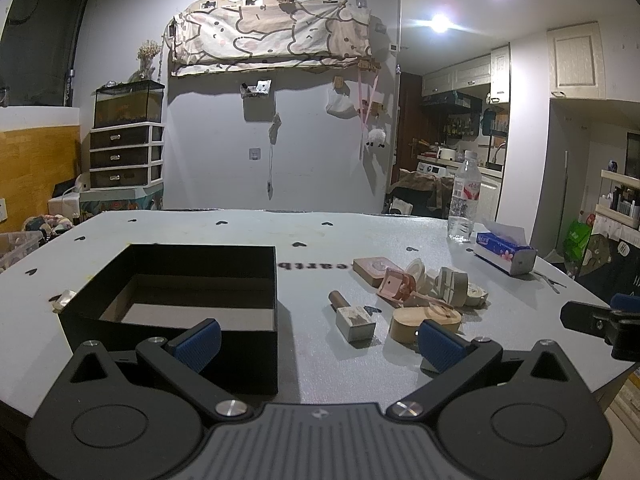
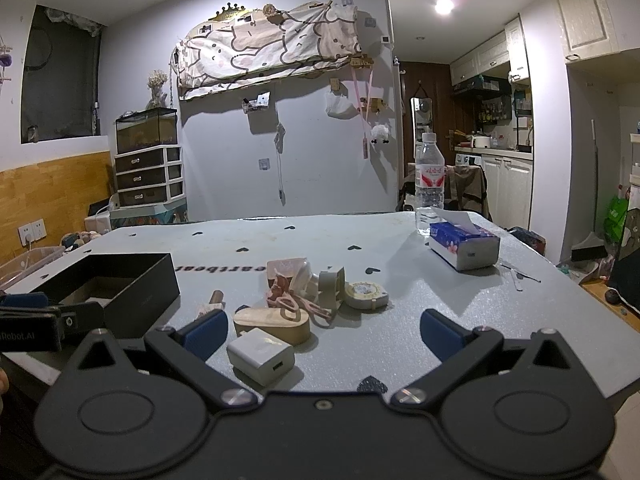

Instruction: Organize rigid objects

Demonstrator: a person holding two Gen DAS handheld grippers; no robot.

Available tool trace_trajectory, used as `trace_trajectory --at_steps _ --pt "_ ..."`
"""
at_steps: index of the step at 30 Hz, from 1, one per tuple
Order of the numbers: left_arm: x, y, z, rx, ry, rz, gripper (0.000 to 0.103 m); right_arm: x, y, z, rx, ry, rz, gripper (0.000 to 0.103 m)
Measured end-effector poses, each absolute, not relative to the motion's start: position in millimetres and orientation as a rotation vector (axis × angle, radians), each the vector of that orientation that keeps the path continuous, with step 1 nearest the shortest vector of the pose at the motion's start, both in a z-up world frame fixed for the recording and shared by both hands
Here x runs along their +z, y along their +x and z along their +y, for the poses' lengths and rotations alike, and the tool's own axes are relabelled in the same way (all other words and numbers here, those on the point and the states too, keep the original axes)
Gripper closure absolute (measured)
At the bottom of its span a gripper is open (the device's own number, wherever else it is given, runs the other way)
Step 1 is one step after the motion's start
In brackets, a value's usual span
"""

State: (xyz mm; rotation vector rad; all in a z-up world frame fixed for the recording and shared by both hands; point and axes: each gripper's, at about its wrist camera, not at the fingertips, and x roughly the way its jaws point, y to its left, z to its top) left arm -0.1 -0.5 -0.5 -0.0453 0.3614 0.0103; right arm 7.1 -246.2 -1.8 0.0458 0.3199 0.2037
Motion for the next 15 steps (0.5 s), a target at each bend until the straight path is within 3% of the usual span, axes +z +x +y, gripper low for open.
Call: trace_trajectory --at_steps 15 --pt "5.3 -1.9 3.9 0.008 -0.054 0.368 0.000 2.6 6.5 -244.1 0.211 0.049 0.322 0.000"
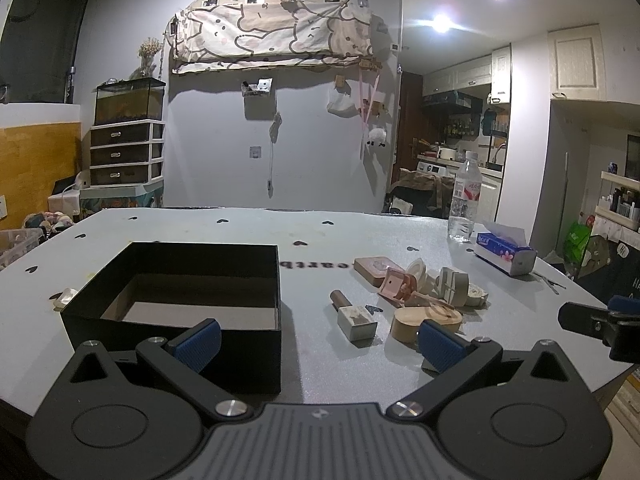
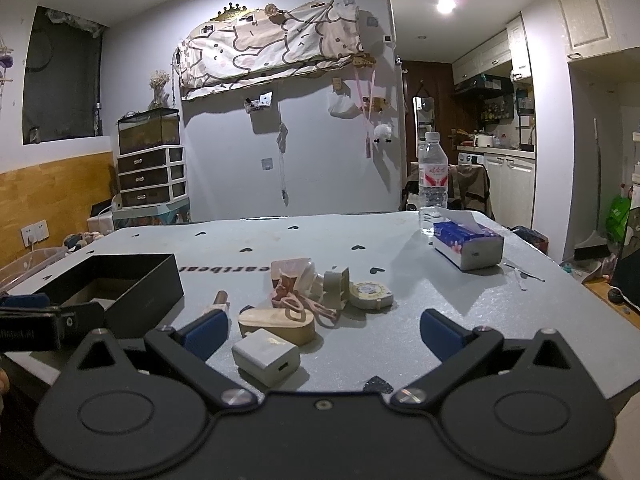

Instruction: Organize rigid objects

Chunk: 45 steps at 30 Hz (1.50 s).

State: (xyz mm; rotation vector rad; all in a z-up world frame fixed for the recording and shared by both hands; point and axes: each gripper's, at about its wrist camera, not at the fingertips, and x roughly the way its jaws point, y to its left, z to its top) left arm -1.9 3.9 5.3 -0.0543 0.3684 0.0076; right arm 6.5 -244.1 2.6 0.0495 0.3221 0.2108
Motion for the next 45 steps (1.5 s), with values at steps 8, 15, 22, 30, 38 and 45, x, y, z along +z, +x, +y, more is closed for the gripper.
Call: trace_trajectory --at_steps 8,15,22,30,38,45 --pt "4.7 -3.5 8.7 0.011 -0.067 0.363 0.000 6.6 5.3 -243.0 0.192 0.043 0.315 0.000" --pt "5.0 -5.3 13.3 0.010 -0.078 0.364 0.000 7.7 5.2 -238.8 0.203 0.035 0.317 0.000" --pt "5.2 -6.1 14.1 0.009 -0.080 0.364 0.000 7.8 4.4 -234.3 0.215 0.026 0.320 0.000" --pt "3.7 -5.6 12.9 0.002 -0.069 0.365 0.000 7.0 4.8 -235.7 0.210 0.031 0.322 0.000" --pt "5.1 -3.5 16.3 -0.001 -0.060 0.354 0.000 5.5 9.9 -234.4 0.210 0.028 0.331 0.000" --pt "12.2 9.9 40.7 0.066 -0.046 0.337 0.000 1.0 23.3 -226.4 0.231 0.021 0.341 0.000"
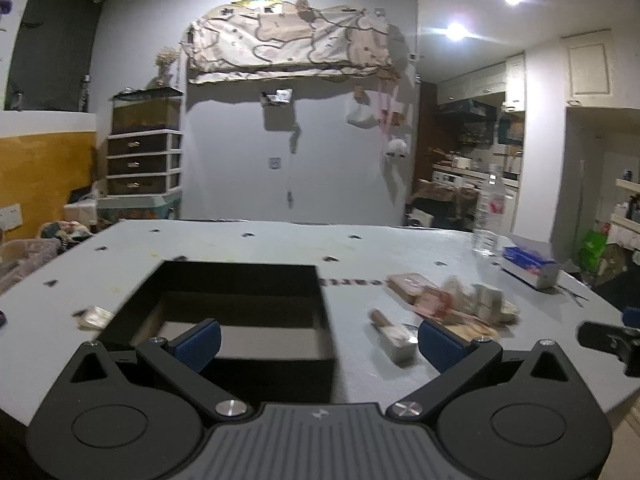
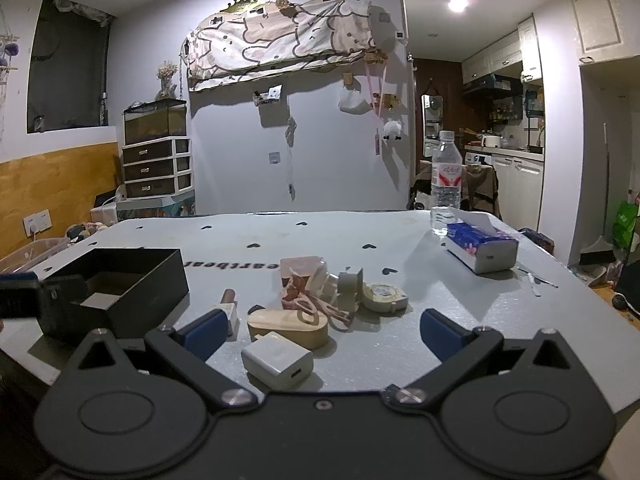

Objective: Organize rigid objects
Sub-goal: 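Grasp the white square charger block with the right gripper while left gripper clamps the black box wall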

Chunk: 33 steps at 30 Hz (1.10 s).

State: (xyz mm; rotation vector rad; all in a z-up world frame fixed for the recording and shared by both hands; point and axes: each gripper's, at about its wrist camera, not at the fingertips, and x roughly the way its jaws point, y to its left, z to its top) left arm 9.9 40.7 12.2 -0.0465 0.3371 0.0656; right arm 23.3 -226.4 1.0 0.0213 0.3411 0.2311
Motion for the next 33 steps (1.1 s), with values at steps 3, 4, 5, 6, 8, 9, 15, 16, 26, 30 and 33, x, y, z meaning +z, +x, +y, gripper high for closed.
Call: trace_trajectory --at_steps 3,4,5,6,8,9,15,16,26,30,33 --pt "14.6 17.1 56.0 0.098 -0.039 0.334 0.000 -2.2 31.4 -222.3 0.240 0.021 0.350 0.000" --pt "15.2 19.6 61.4 0.108 -0.038 0.334 0.000 -3.6 34.9 -220.4 0.240 0.019 0.353 0.000" --pt "15.5 22.5 67.0 0.115 -0.039 0.334 0.000 -4.8 37.5 -218.8 0.240 0.017 0.356 0.000" --pt "15.7 25.9 73.9 0.127 -0.042 0.336 0.000 -6.7 41.4 -217.0 0.239 0.016 0.361 0.000" --pt "16.1 31.5 85.9 0.152 -0.046 0.336 0.000 -10.8 49.0 -214.1 0.236 0.022 0.376 0.000" --pt "16.1 34.0 92.2 0.165 -0.048 0.336 0.000 -13.5 52.8 -212.3 0.237 0.027 0.386 0.000" --pt "14.2 47.0 131.9 0.237 -0.076 0.346 0.004 -29.3 70.5 -196.7 0.265 0.064 0.452 0.000" --pt "13.1 48.6 137.7 0.246 -0.082 0.351 0.005 -31.7 72.8 -193.4 0.270 0.065 0.462 0.000" --pt "-1.4 64.0 181.1 0.313 -0.113 0.420 0.025 -54.9 104.7 -169.1 0.285 0.101 0.562 0.011" --pt "-8.4 71.5 187.1 0.309 -0.119 0.456 0.036 -60.0 112.8 -169.0 0.240 0.191 0.593 0.015" --pt "-13.3 76.6 189.1 0.299 -0.128 0.479 0.045 -61.3 113.4 -164.2 0.213 0.167 0.596 0.017"
